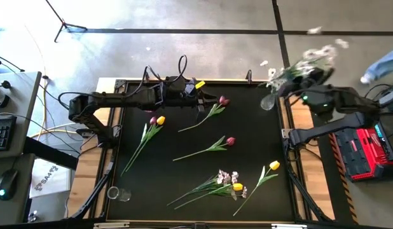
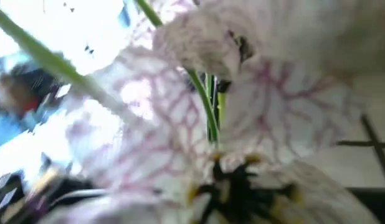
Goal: Sort flowers into vase by color
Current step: Put the top white flower into the top right transparent vase
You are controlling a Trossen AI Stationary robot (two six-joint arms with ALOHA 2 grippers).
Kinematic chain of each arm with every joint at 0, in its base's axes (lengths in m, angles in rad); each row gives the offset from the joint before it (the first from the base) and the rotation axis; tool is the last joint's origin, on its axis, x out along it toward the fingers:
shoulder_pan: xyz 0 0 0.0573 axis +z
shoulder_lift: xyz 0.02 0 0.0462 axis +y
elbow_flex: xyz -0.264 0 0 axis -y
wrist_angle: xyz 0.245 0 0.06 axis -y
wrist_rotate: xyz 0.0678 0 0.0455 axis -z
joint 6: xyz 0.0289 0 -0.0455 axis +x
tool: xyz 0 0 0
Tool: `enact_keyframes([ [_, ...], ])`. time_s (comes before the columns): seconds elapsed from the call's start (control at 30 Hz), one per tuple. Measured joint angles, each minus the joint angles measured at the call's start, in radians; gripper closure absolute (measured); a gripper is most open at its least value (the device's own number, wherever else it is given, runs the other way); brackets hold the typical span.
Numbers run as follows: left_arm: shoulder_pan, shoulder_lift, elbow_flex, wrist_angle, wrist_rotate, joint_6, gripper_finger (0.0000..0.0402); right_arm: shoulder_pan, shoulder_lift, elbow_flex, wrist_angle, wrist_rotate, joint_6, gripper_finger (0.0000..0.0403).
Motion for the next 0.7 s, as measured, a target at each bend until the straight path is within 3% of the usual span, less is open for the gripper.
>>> enact_keyframes([
  [0.13, 0.005, 0.0, 0.0, -0.002, 0.0, 0.001, 0.0296, 0.0, -0.035, 0.0, 0.077, 0.146, -0.088, 0.0403],
  [0.37, 0.005, 0.0, 0.0, -0.002, 0.0, 0.002, 0.0296, 0.0, -0.05, 0.0, 0.439, 0.25, -0.507, 0.0403],
  [0.47, 0.006, 0.0, 0.0, -0.003, 0.001, 0.024, 0.0296, -0.018, -0.045, 0.001, 0.483, 0.308, -0.606, 0.0403],
  [0.6, 0.006, 0.0, 0.0, -0.003, 0.001, 0.026, 0.0296, -0.118, -0.051, 0.0, 0.396, 0.309, -0.509, 0.0403],
  [0.7, 0.006, 0.001, 0.0, -0.003, 0.005, 0.026, 0.0296, -0.18, -0.059, 0.0, 0.238, 0.307, -0.355, 0.0403],
])
